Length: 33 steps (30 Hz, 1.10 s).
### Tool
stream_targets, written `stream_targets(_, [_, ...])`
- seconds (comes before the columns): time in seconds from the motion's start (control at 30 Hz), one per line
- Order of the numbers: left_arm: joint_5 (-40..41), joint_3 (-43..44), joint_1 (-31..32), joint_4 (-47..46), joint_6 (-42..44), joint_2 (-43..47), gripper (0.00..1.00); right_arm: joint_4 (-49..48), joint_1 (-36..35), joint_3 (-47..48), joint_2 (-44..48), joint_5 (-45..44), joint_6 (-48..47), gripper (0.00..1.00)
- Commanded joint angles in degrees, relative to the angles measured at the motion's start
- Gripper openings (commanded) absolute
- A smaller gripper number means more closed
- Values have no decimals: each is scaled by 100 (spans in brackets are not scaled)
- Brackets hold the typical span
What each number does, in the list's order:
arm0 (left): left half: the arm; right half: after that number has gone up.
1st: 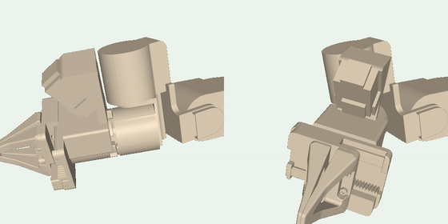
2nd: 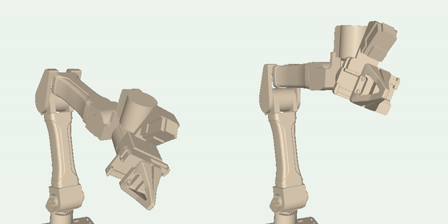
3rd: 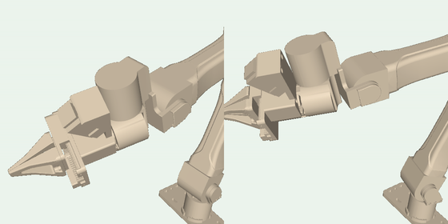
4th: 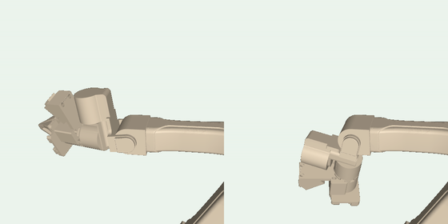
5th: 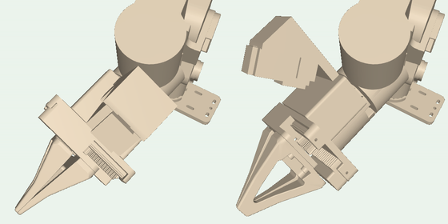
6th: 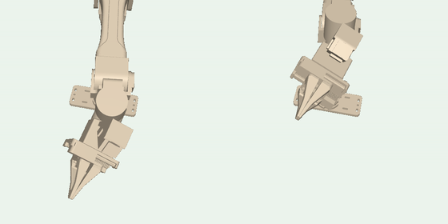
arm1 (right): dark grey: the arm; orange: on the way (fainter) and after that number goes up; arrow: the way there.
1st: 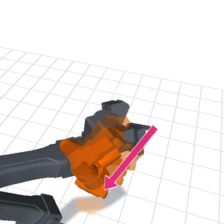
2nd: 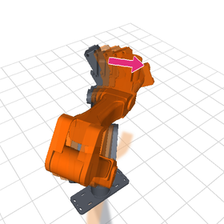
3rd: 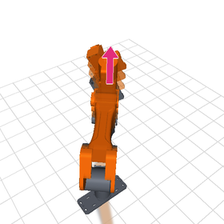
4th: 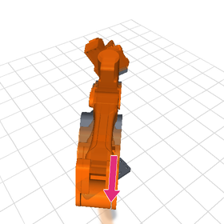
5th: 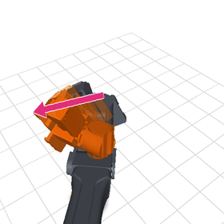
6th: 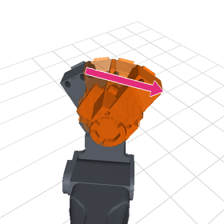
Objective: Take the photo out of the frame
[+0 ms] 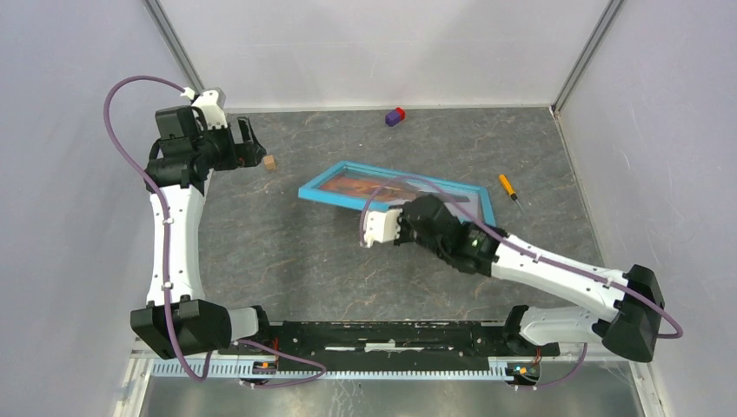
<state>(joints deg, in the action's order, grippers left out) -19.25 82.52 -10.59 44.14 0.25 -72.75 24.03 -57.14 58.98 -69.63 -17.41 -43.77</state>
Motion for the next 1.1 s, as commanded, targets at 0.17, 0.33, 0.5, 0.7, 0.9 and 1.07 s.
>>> stream_targets(0.17, [-107, -159, -32, -125, -280, 50, 100, -2441, -1375, -2045, 105, -1386, -1016, 0])
stream_targets(0.33, [-136, -351, -24, -128, -334, 63, 100, -3100, -1761, -2526, -486, -1570, -877, 0])
stream_targets(0.5, [-123, -546, -30, -172, -318, 147, 100, -3575, -2099, -2819, -1131, -1761, -665, 0])
stream_targets(0.7, [-98, -867, -23, -237, -228, 264, 100, -3742, -2278, -2857, -1711, -1784, -239, 2])
stream_targets(0.9, [-111, -1157, -30, -327, -205, 348, 100, -3643, -2429, -2802, -2010, -1605, -31, 35])
stream_targets(1.07, [-144, -1203, -31, -359, -177, 337, 100, -3252, -2469, -2611, -1960, -1073, 203, 57])
